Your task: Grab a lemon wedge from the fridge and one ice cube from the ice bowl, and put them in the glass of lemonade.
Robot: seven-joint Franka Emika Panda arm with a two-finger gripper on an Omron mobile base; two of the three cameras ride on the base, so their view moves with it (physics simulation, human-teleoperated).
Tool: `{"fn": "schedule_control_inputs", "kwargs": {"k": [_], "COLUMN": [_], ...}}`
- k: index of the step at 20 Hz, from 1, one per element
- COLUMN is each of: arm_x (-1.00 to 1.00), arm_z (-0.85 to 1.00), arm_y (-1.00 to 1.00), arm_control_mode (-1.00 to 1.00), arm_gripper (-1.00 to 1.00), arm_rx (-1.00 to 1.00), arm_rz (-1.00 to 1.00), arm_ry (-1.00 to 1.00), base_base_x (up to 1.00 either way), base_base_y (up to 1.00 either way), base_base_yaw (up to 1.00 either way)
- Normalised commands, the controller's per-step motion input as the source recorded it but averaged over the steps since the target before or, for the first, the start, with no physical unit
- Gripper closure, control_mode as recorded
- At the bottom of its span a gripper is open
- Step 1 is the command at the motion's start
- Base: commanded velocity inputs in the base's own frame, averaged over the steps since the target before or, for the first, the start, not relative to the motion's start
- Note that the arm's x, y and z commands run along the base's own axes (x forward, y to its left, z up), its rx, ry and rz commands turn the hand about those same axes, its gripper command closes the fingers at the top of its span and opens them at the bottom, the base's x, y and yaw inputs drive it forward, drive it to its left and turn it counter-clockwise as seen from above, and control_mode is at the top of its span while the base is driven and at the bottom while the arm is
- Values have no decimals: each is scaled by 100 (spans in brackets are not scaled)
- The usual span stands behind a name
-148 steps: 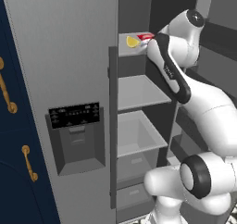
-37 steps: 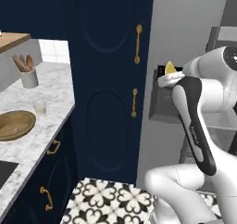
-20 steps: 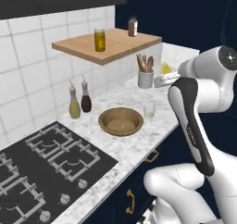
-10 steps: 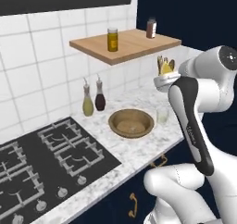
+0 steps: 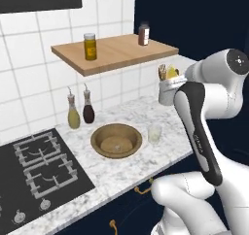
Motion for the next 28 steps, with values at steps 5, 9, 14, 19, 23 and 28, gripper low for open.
{"fn": "schedule_control_inputs", "kwargs": {"k": [5, 9, 14, 19, 23, 28], "arm_x": [0, 0, 22, 21, 11, 1], "arm_z": [0, 0, -26, -16, -18, -18], "arm_y": [0, 0, 41, 19, 0, 0], "arm_control_mode": [100, 100, -100, -100, -100, -100], "arm_gripper": [100, 100, 100, 100, 100, 100], "arm_rx": [0, 0, -20, -11, -7, -15], "arm_rz": [0, 0, 0, 0, 0, 5], "arm_ry": [0, 0, 2, 2, 2, 11], "base_base_x": [85, 67, 0, 0, 0, 0], "base_base_y": [-19, 51, 0, 0, 0, 0], "base_base_yaw": [17, 9, 0, 0, 0, 0]}}
